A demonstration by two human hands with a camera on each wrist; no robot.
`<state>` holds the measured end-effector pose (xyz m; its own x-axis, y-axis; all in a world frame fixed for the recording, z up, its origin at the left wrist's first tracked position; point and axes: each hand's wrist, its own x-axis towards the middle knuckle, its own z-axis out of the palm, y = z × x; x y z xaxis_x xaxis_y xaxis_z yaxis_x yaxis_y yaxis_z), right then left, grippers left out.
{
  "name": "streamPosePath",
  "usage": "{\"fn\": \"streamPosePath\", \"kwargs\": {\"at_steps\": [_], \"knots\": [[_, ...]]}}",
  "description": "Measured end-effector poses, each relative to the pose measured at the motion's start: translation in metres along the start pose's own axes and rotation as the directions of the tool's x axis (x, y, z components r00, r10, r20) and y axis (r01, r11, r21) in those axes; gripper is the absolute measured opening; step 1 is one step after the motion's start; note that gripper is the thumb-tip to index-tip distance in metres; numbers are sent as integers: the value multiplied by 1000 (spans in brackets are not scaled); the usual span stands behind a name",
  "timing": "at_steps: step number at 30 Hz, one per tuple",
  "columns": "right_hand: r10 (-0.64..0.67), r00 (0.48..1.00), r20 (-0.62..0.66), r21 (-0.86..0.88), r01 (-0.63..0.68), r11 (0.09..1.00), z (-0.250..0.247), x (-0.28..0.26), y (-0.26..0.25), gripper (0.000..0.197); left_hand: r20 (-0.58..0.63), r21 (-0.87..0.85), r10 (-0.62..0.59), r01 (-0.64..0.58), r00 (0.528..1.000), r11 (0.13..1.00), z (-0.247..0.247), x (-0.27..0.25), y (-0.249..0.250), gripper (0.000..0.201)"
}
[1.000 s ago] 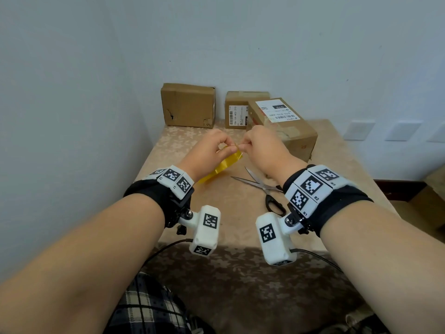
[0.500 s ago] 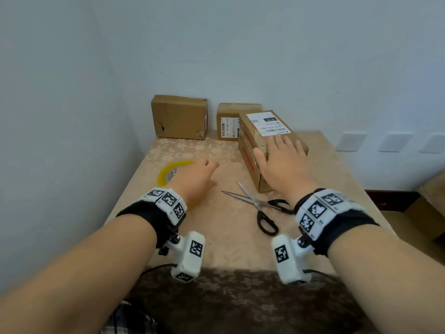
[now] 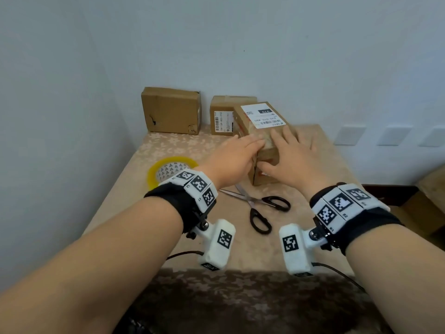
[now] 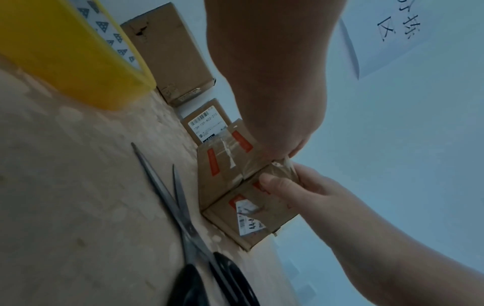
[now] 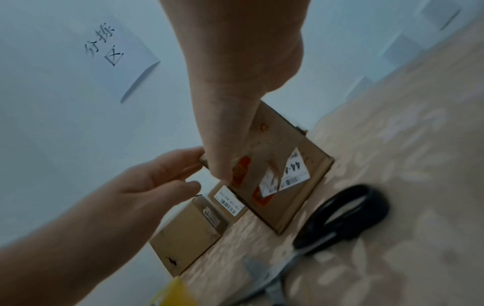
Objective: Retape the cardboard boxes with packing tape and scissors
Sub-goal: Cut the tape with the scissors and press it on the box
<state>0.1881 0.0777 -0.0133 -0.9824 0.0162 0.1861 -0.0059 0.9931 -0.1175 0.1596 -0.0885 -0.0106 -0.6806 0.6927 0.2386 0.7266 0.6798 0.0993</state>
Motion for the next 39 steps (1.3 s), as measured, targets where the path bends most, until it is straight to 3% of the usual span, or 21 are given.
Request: {"fn": "streamPosePath", "kwargs": {"at_steps": [3, 6, 8, 11, 13, 16, 18, 23, 26, 29, 31, 36, 39], "knots": [[-17, 999, 46, 156, 10, 988, 0, -1, 5, 84, 48, 170, -79, 70, 996, 983, -2, 10, 1, 58], [-30, 998, 49, 202, 20, 979, -2, -1, 7, 82, 103, 208, -153, 129, 983, 970, -8, 20, 4, 62], [-29, 998, 49, 204, 19, 979, 0, 0, 9, 83, 104, 177, -96, 77, 990, 981, -10, 21, 9, 62], [-51, 998, 28, 222, 44, 974, 6, 4, 13, 84, 121, 89, 90, -101, 989, 991, -9, 15, 12, 57], [-49, 999, 6, 236, 47, 971, 7, 6, 12, 82, 115, 30, 137, -141, 984, 990, -7, 9, 10, 54], [-37, 999, -7, 276, 37, 961, 5, 2, 10, 78, 6, -154, 66, -64, 998, 986, -7, 8, 9, 60], [-47, 999, -10, 284, 48, 958, 5, -1, 11, 80, -22, -183, 2, -6, 1000, 983, -11, 13, 7, 54], [-94, 995, -33, 291, 100, 951, 6, -1, 23, 77, 99, 6, -56, 56, 994, 998, -6, 27, -9, 62], [-128, 991, -30, 276, 132, 952, 6, 1, 28, 74, 184, -69, -79, 93, 980, 993, -3, 29, -10, 68], [-134, 990, -36, 320, 138, 937, 3, 4, 33, 68, 103, -187, -84, 102, 991, 977, -4, 29, -4, 58], [-123, 990, -62, 391, 137, 910, 1, 5, 38, 64, 21, -105, -132, 134, 991, 985, 0, 31, 1, 57], [-83, 988, -133, 564, 144, 813, 4, 8, 49, 57, -50, 12, -145, 145, 988, 989, 21, 35, 3, 62], [46, 996, -83, 680, 22, 733, 7, 3, 51, 60, -80, 1, -131, 131, 988, 991, 24, 35, 1, 65]]}}
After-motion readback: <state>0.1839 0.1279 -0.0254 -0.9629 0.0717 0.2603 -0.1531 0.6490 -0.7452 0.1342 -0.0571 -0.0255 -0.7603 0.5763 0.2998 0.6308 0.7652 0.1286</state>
